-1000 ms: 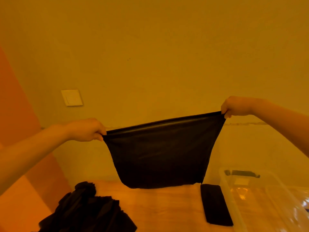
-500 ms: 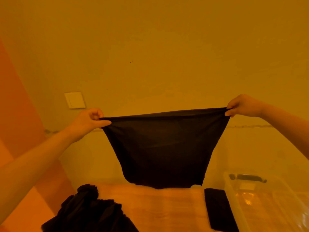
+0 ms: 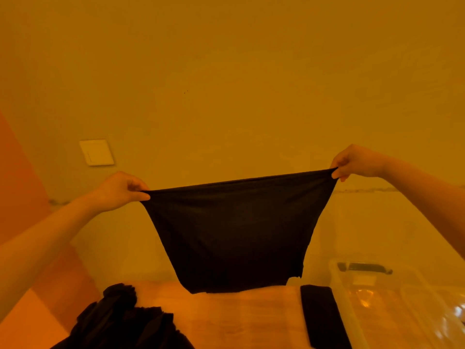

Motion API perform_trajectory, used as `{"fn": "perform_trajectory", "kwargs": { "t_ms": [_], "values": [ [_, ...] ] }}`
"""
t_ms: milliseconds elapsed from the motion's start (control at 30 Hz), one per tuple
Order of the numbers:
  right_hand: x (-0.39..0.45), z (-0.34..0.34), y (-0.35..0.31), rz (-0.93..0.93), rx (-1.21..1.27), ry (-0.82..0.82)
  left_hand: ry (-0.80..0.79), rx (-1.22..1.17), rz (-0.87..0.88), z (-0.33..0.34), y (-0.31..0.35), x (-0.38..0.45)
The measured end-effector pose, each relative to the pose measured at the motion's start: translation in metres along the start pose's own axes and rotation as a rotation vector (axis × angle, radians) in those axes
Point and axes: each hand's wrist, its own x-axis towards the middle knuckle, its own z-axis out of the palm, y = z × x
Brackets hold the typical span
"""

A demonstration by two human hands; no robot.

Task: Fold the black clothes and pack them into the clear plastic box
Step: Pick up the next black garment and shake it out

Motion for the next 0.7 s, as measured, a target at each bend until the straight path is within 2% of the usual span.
{"fn": "perform_trajectory", "kwargs": {
  "t_ms": [167,333,400,567,700],
  "values": [
    [0.009,0.010,0.002,0.014,0.159,0.014,-0.080,-0.045,-0.102,-0.001,-0.011,0.011],
    [0.046,0.027,0.003,0.094,-0.015,0.068,0.042,0.075,-0.139,0.016,-0.008,0.053],
    [0.063,0.034,0.004,0.110,-0.012,0.153,0.115,0.107,-0.151,0.024,0.000,0.072],
    [0.080,0.022,0.001,0.094,0.147,0.488,0.369,0.034,-0.117,0.019,0.017,0.100],
    [0.056,0.003,-0.014,0.027,0.287,0.615,0.451,-0.063,-0.048,0.004,0.023,0.095]
  ]
}}
